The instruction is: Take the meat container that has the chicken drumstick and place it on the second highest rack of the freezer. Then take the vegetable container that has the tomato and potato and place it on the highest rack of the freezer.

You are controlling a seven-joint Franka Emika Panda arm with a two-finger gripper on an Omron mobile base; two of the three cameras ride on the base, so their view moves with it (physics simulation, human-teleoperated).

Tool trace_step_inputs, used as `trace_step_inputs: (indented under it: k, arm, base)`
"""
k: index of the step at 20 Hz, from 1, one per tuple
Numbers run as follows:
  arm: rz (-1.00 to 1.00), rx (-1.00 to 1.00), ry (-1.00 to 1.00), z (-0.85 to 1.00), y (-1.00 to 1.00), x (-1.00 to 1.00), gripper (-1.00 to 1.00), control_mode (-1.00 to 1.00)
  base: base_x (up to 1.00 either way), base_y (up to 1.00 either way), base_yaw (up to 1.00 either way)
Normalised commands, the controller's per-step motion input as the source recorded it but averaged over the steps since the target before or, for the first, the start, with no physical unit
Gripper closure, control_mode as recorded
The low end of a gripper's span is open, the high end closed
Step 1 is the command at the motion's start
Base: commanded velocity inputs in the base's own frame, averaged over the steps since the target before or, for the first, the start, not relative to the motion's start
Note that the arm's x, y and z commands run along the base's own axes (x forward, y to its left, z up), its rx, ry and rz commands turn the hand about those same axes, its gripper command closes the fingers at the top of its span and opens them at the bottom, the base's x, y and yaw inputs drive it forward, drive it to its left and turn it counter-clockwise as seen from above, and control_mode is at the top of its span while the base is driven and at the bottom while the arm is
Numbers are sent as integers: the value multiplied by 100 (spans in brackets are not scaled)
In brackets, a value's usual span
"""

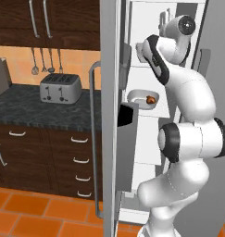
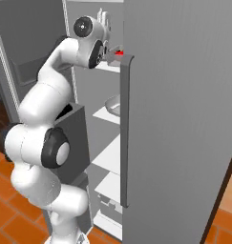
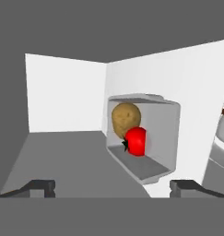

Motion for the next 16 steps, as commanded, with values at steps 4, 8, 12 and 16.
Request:
trace_step_inputs:
  k: [4,8,12,16]
  arm:
    - [0,0,-13,-12,1,-100,-100,-100]
    - [0,0,-23,-3,2,-100,-100,-100]
    - [-4,0,-28,33,3,-100,-100,-100]
    - [-9,0,-22,55,5,-100,-100,-100]
  base:
    - [0,0,0]
    - [0,0,0]
    - [0,0,0]
    - [0,0,0]
